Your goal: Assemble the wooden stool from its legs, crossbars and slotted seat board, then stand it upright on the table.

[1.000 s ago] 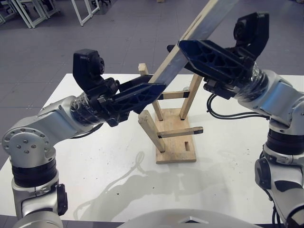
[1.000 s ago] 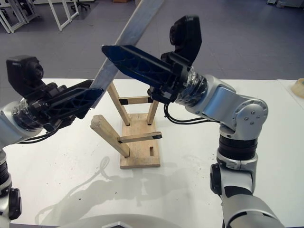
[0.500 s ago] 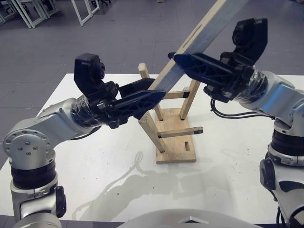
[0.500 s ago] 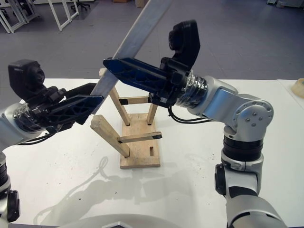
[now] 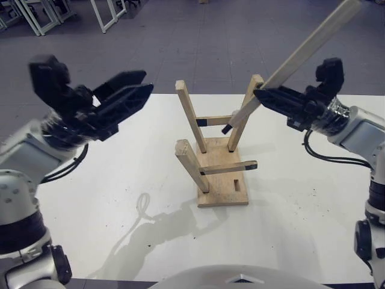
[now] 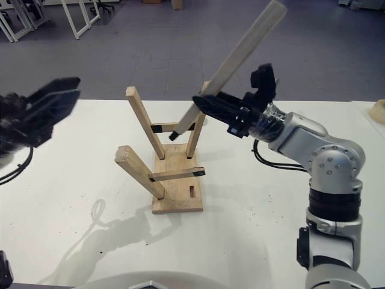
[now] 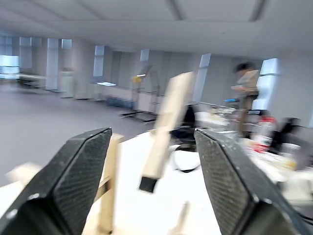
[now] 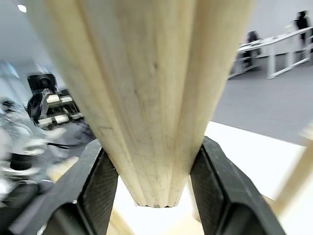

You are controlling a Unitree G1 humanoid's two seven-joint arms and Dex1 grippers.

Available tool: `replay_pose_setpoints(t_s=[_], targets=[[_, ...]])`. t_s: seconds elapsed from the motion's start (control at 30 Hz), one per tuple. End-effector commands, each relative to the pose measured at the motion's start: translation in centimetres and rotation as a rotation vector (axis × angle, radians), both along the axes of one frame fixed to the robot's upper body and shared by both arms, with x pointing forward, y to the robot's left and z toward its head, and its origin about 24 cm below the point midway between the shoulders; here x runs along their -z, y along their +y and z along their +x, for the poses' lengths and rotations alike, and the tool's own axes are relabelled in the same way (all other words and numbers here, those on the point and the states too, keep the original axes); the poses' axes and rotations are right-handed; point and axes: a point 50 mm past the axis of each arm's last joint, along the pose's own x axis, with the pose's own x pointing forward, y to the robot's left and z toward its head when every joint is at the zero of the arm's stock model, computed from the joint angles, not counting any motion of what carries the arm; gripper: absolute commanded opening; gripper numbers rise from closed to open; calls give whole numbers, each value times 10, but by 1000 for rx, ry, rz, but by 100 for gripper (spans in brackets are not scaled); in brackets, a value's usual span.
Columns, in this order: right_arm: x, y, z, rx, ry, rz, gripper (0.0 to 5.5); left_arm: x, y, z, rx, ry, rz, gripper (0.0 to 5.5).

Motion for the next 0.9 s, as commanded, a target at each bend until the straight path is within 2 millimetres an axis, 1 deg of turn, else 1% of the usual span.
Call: replay_pose_setpoints(t_s=[0.03, 0.17, 0.23, 0.3, 0.43, 0.63, 0.8, 0.9], targets=[[33, -4, -10, -33, -45, -199, 203, 34, -4, 11, -214, 57, 60, 314], [66, -12, -21, -127, -87, -340, 203, 48, -1, 15, -275, 78, 111, 314], [76, -14, -25, -175, -118, -365, 203, 54, 1, 16, -284, 90, 126, 314], [81, -12, -29, -208, -142, -350, 203, 58, 0, 16, -285, 102, 130, 314], [92, 0, -39, -269, -163, -327, 203, 64, 1, 16, -291, 122, 123, 314], [115, 3, -48, -332, -151, -382, 203, 68, 1, 16, -295, 136, 122, 314], [116, 16, -55, -348, -166, -335, 203, 75, -1, 16, -298, 153, 132, 314], [126, 20, -59, -355, -145, -339, 203, 76, 0, 16, -301, 156, 129, 314]])
